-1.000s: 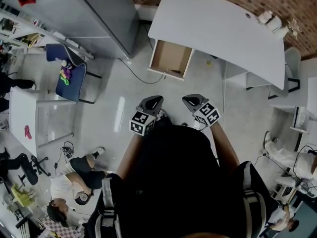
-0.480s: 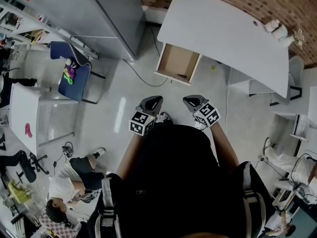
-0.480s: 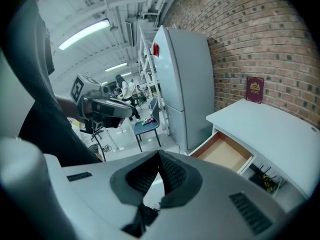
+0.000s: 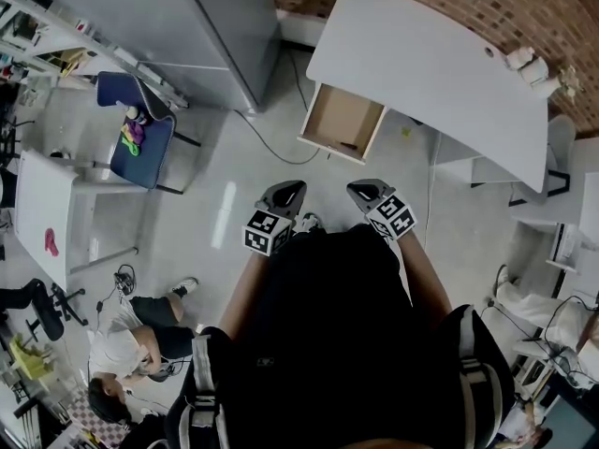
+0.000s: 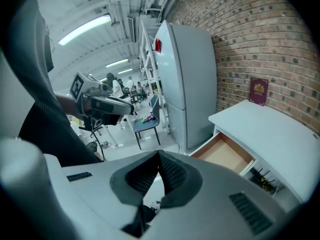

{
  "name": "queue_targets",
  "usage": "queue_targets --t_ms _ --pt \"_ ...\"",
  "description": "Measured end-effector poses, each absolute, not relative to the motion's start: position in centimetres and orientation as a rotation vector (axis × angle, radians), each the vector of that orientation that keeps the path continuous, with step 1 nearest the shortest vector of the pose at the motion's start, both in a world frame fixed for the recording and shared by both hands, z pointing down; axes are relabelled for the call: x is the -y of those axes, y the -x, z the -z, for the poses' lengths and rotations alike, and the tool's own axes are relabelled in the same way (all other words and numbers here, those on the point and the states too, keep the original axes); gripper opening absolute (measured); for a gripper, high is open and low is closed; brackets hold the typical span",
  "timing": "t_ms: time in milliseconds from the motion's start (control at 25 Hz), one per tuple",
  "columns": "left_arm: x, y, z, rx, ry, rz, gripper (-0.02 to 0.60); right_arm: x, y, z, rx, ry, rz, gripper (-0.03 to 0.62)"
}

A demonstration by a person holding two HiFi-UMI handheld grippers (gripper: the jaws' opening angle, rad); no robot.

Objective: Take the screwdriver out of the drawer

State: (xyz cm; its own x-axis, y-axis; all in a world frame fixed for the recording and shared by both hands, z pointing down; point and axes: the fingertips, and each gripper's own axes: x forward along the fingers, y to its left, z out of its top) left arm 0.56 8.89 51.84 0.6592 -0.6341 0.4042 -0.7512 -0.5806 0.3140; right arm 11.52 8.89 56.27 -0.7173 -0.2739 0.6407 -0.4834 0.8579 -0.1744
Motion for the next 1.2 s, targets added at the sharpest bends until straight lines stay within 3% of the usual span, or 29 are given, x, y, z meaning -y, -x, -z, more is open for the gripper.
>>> queue_targets --t_ms 1200 --pt "-4.5 -2.0 -52.5 1.255 -2.227 -0.294 0.018 -1.8 -15.1 -58.1 2.318 -0.317 -0.418 0.055"
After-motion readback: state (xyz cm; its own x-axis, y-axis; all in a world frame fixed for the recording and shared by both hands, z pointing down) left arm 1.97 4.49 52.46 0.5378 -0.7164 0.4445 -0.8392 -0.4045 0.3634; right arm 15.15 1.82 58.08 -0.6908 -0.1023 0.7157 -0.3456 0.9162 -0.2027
